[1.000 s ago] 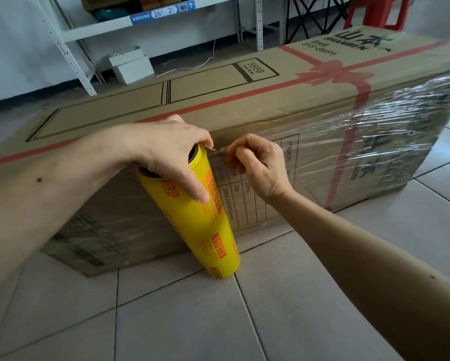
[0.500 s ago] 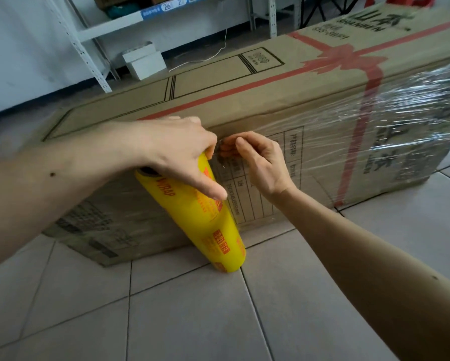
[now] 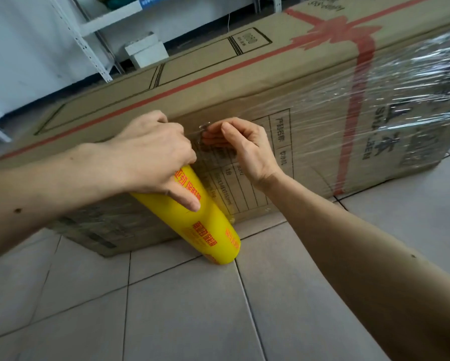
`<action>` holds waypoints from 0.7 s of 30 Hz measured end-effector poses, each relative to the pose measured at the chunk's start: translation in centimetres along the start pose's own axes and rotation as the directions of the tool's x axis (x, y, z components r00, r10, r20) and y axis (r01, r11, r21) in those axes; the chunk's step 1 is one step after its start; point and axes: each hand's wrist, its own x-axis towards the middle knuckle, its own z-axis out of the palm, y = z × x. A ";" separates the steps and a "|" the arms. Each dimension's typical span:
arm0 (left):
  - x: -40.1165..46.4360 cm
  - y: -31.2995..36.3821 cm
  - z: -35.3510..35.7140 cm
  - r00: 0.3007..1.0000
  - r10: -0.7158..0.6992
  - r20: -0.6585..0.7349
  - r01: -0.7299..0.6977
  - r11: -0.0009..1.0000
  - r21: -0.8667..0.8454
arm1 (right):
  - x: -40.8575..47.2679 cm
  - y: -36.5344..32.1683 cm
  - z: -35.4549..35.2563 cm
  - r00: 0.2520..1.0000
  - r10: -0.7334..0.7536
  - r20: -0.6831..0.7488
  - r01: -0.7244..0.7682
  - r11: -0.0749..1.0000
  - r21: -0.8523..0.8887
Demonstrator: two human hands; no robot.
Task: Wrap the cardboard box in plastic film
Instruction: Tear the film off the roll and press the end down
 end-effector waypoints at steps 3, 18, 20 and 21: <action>0.6 1.3 -0.2 1.000 -0.012 -0.027 0.014 0.997 0.076 | -1.0 0.3 -0.1 0.999 0.029 0.014 -0.029 0.999 0.019; 1.5 4.5 1.6 0.997 0.031 0.076 -0.053 0.952 0.302 | -1.8 0.5 0.2 0.981 0.192 -0.007 -0.188 0.971 0.148; 1.6 5.4 2.4 0.997 -0.072 0.000 0.069 0.958 0.278 | -1.9 0.4 0.2 0.981 0.195 -0.016 -0.191 0.973 0.131; 1.7 5.6 2.8 0.990 -0.112 -0.082 0.129 0.959 0.251 | -1.9 0.4 0.3 0.981 0.194 -0.018 -0.190 0.974 0.122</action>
